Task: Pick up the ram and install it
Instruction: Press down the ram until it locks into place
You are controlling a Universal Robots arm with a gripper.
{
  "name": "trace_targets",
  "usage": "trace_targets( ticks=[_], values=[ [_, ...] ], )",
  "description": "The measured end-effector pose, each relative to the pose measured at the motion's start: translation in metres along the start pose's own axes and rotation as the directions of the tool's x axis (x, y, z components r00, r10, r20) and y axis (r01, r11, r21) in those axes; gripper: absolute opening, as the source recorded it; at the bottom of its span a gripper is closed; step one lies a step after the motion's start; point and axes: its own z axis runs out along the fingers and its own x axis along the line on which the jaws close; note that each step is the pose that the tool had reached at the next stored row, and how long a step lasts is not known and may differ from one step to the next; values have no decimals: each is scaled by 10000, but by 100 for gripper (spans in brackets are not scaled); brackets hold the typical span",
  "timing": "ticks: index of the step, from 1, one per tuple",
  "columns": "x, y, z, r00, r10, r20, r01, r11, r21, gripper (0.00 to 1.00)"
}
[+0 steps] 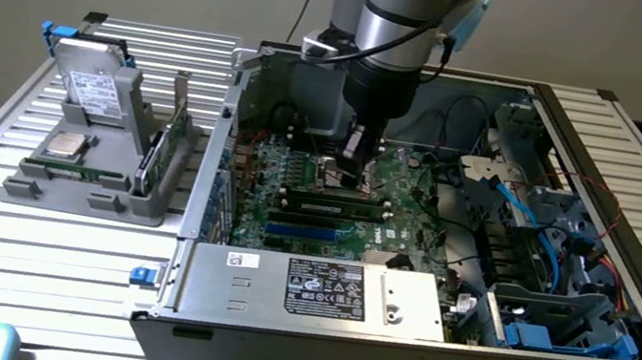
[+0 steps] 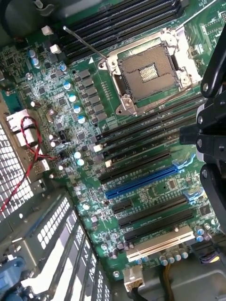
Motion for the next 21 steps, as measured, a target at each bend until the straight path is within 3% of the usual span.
trace_targets(
  ticks=[5,11,17,21],
  values=[
    [0,0,0,9963,862,-1,-862,9962,-90,11],
    [0,0,1,9845,1752,-9,-1752,9844,-180,11],
    [0,0,1,9704,2414,74,-2413,9704,-120,11],
    [0,1,0,9560,2931,88,-2930,9560,-135,11]
  ],
)
